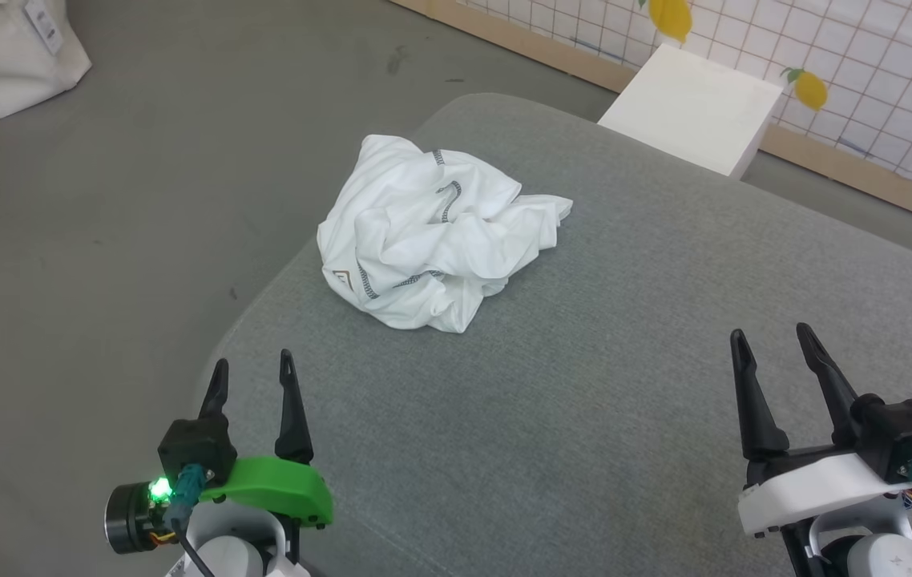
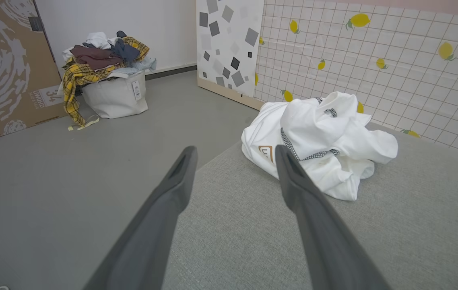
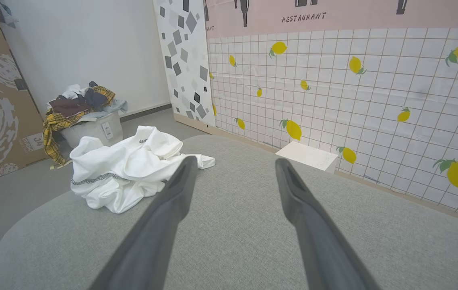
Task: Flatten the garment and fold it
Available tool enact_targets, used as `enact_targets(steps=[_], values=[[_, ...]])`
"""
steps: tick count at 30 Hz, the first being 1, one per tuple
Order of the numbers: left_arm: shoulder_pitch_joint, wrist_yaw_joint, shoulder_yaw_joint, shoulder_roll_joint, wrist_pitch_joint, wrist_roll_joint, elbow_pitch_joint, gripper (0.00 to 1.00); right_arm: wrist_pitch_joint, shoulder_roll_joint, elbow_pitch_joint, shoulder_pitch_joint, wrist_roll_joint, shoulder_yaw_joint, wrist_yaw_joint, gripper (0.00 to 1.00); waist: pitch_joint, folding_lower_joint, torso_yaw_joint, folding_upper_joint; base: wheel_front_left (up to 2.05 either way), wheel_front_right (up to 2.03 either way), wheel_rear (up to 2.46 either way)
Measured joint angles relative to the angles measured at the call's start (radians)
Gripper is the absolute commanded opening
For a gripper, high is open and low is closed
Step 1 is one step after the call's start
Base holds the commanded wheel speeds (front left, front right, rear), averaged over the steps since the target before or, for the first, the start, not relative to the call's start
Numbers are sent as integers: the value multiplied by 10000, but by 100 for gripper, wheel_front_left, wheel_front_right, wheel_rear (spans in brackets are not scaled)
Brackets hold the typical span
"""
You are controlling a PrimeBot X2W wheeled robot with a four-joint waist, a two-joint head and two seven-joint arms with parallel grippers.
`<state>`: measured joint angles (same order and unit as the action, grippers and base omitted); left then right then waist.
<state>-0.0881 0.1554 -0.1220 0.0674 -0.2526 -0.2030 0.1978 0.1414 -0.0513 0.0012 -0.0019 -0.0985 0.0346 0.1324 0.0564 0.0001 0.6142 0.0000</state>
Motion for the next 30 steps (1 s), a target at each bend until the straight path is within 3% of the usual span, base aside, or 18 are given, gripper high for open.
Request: enact_targets(steps=[10, 12, 21, 30], values=[[-29, 25, 42, 2, -42, -125, 31, 100, -4, 4, -50, -106, 0, 40, 0, 100, 166, 0, -85, 0, 0, 0, 0], [-677, -403, 63, -2, 169, -662, 272, 100, -79, 8, -242, -291, 38, -19, 0, 100, 413, 0, -169, 0, 0, 0, 0], [-4540, -1388, 673, 295, 2566, -2347, 1848, 100, -585, 19, -805, -1192, 487, -408, 0, 100, 1577, 1, -637, 0, 0, 0, 0], [-6908, -1544, 1804, 1866, 5689, -3822, 3335, 100, -702, 21, -1108, -2035, 736, -723, 0, 100, 2911, 1, -1857, 0, 0, 0, 0]])
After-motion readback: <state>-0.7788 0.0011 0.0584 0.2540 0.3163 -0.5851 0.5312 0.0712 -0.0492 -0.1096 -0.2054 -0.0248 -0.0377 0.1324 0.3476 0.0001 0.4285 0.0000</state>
